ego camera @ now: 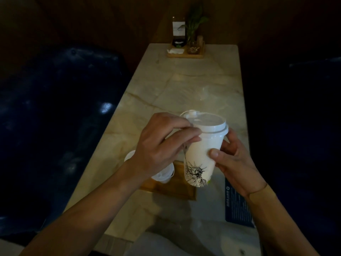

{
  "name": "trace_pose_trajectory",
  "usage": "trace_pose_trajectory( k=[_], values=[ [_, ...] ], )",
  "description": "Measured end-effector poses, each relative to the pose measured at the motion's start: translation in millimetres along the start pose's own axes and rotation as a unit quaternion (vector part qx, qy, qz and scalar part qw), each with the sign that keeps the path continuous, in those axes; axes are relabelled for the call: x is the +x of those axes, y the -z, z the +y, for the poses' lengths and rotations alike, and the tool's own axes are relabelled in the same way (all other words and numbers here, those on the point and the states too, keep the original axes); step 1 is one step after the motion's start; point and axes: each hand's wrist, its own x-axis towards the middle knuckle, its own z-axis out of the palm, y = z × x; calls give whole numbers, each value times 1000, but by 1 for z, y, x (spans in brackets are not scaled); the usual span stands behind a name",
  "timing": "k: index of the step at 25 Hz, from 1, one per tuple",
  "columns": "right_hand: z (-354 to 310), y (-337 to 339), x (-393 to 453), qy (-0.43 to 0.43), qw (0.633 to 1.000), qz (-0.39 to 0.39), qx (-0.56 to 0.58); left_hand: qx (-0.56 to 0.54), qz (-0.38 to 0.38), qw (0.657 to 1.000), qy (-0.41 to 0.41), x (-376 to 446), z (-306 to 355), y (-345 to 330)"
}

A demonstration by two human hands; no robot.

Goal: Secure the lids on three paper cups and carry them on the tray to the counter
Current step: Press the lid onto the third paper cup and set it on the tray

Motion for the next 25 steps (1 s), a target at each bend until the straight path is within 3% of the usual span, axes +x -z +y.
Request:
trace_pose_trajectory(
  k=[9,13,25],
  values=[
    [1,-22,3,48,972,114,-201,67,3,997,-25,2,8,-13],
    [0,-19,2,44,979,116,-160,71,-8,997,-7,3,5,-12],
    [-7,-9,-3,-14,1000,26,-1,38,5,999,1,8,-1,-2]
  ],
)
